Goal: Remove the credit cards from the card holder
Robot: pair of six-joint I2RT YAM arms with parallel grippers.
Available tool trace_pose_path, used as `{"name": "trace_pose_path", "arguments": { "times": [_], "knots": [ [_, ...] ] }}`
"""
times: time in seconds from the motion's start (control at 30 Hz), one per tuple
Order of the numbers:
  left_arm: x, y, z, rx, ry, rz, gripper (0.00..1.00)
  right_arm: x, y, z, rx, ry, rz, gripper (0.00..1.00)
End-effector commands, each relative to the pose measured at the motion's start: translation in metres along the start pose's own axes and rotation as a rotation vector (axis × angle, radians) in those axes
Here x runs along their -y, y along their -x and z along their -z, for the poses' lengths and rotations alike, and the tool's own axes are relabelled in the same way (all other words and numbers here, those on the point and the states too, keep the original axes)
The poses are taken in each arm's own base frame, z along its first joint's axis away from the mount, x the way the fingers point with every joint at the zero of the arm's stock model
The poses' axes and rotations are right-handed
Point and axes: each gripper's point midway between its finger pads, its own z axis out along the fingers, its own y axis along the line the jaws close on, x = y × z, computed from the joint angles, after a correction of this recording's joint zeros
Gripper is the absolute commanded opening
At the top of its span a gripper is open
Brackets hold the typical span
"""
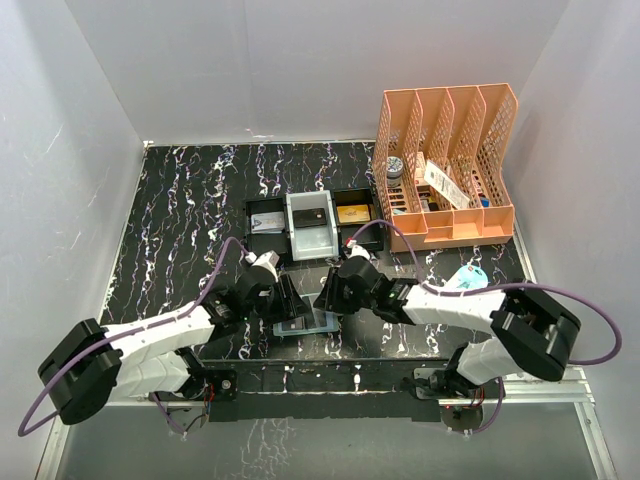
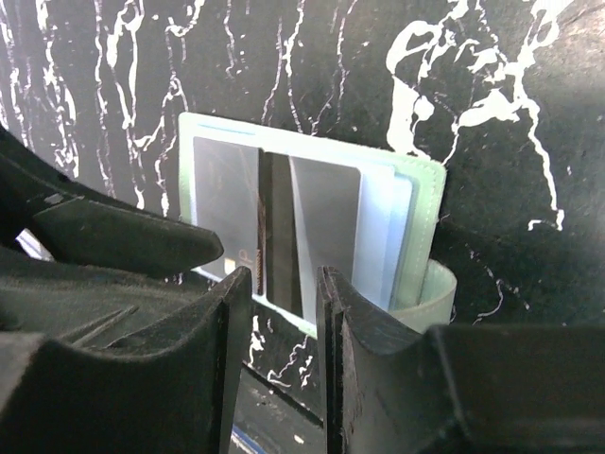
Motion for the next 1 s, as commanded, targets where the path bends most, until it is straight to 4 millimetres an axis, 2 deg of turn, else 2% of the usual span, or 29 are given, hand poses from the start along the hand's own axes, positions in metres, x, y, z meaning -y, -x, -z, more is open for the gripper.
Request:
{"name": "trace_pose_path", "arguments": {
  "times": [0.0,0.2,0.33,0.73,0.87,0.97],
  "knots": [
    [0.009,0.01,-0.003,0.034,-0.009,0.012,0.46,-0.009,0.01,-0.009,-0.004,0.03,0.015,0.31],
    [0.009,0.005,-0.012,0.005,-0.012,0.011,0.46,0.031,-0.015,-0.021,-0.078,-0.085,-0.001,0.26],
    [0.004,0.003,-0.018,0.007,0.004,0.031,0.44,0.044,-0.024,-0.022,-0.097,-0.112,-0.016,0.26],
    [0.001,-0.005,-0.028,-0.001,-0.036,0.092,0.37,0.054,-0.032,-0.021,-0.119,-0.133,-0.026,0.26],
    [-0.006,-0.006,-0.027,0.02,-0.023,0.134,0.34,0.054,-0.033,-0.021,-0.121,-0.134,-0.03,0.26],
    [-0.009,-0.003,-0.025,0.044,-0.018,0.15,0.36,0.054,-0.033,-0.021,-0.123,-0.134,-0.03,0.26]
  ]
}}
